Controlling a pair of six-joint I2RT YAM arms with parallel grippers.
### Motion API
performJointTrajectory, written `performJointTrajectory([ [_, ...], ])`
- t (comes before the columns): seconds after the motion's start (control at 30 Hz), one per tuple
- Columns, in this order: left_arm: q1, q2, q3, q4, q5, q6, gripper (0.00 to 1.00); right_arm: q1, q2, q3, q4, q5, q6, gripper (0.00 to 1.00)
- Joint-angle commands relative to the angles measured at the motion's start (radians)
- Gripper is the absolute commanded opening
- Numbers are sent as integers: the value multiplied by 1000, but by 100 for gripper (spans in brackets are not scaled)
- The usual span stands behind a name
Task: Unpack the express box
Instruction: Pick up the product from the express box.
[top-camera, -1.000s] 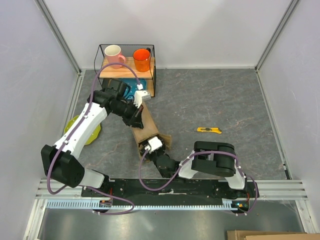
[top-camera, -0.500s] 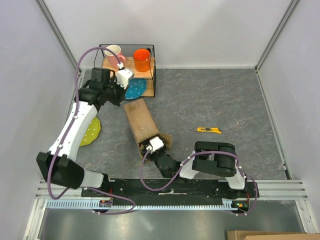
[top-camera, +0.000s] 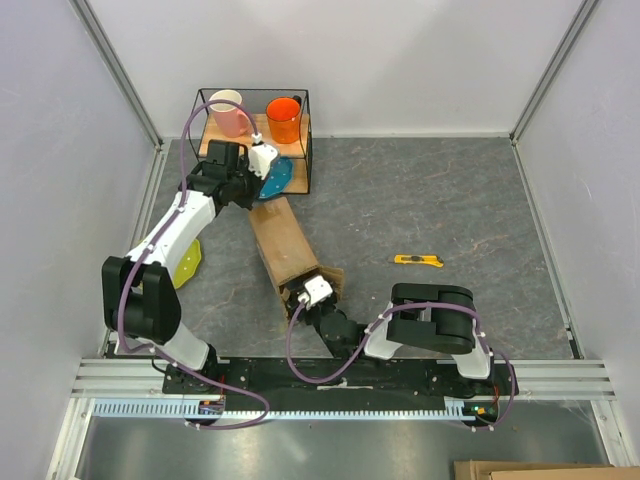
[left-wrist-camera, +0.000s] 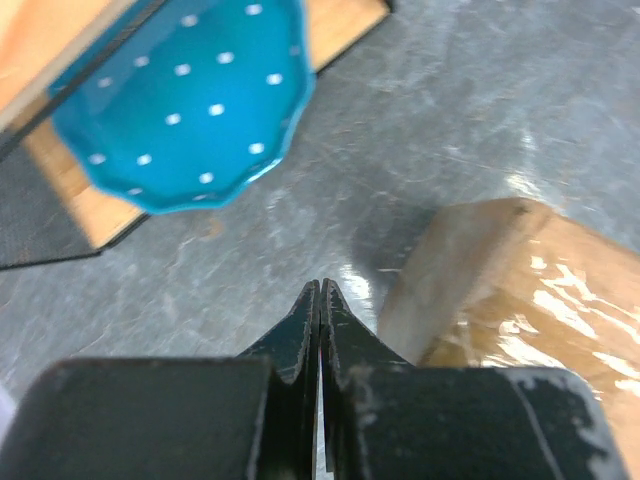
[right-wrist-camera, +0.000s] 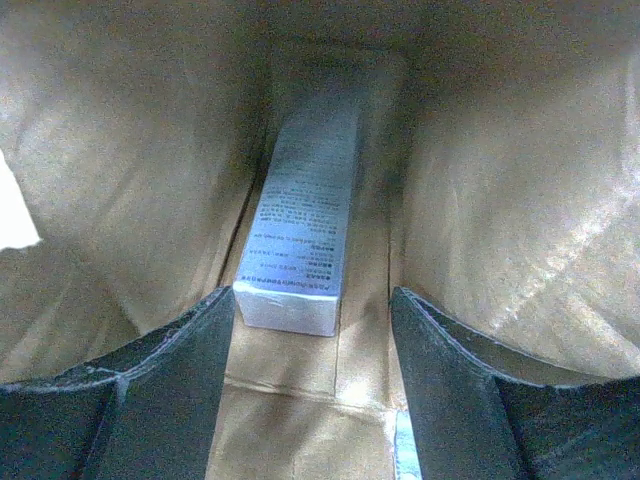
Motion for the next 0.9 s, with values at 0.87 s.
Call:
performJointTrajectory([
  [0.87,-42,-83,-148,-231,443,165,2,1,-61,-67,-15,-49,109,98],
])
